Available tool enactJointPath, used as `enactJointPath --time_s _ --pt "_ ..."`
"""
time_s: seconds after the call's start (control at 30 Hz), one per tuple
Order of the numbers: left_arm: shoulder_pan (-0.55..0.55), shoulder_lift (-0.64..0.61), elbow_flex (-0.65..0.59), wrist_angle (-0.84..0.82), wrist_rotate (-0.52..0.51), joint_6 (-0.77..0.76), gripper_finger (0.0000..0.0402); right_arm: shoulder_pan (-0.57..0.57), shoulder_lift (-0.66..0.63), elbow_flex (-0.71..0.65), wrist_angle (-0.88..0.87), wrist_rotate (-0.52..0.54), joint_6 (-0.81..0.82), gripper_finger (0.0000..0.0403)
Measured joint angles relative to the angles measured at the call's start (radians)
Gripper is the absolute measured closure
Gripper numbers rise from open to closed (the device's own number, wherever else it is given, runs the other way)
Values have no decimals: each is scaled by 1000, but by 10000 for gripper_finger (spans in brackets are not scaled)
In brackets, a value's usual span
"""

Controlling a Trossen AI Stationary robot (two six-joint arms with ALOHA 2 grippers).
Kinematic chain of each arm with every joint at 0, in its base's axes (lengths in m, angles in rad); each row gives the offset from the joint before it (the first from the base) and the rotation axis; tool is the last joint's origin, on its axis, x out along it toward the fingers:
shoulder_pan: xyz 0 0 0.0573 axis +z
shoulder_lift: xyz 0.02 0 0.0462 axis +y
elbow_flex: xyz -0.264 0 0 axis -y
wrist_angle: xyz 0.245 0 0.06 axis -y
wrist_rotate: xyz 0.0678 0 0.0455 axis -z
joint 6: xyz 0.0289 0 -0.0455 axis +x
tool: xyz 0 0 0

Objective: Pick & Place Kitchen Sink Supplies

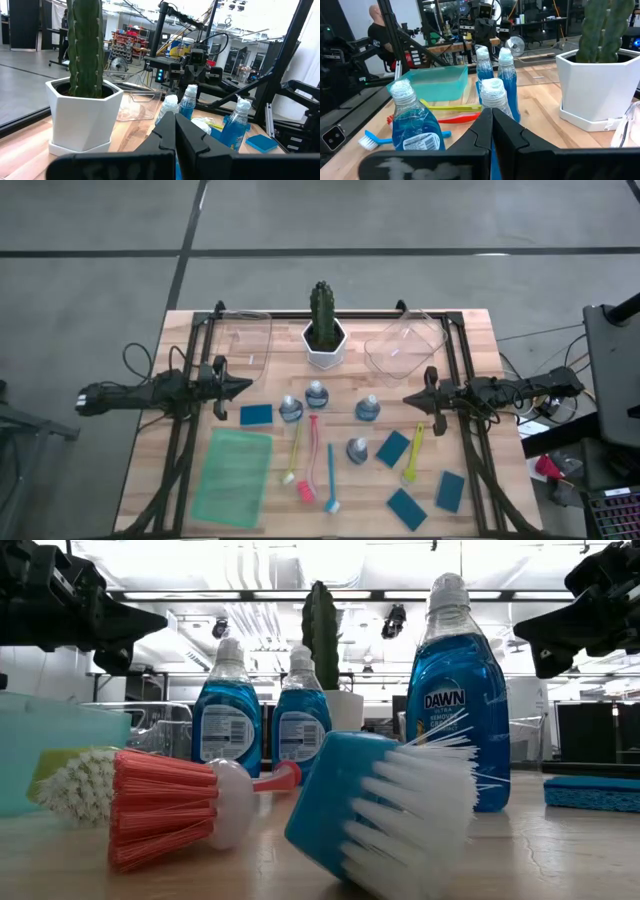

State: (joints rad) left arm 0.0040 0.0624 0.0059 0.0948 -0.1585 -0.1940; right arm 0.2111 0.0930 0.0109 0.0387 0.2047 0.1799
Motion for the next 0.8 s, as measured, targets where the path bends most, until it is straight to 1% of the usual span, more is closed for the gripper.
enactJointPath --time_s 0.4,0.47,0.5,0.6,0.67,0.8 --pt "-1 0 0 0 0 0 401 0 0 0 2 0 12 394" --pt "-1 0 0 0 0 0 401 0 0 0 8 0 88 394" --pt "-1 0 0 0 0 0 401 0 1 0 25 0 155 394" --pt "-1 0 0 0 0 0 401 0 0 0 112 -1 423 394" --pt "0 0 0 0 0 0 401 0 0 0 151 6 559 394" --pt "0 0 0 0 0 0 401 -1 0 0 242 12 694 394"
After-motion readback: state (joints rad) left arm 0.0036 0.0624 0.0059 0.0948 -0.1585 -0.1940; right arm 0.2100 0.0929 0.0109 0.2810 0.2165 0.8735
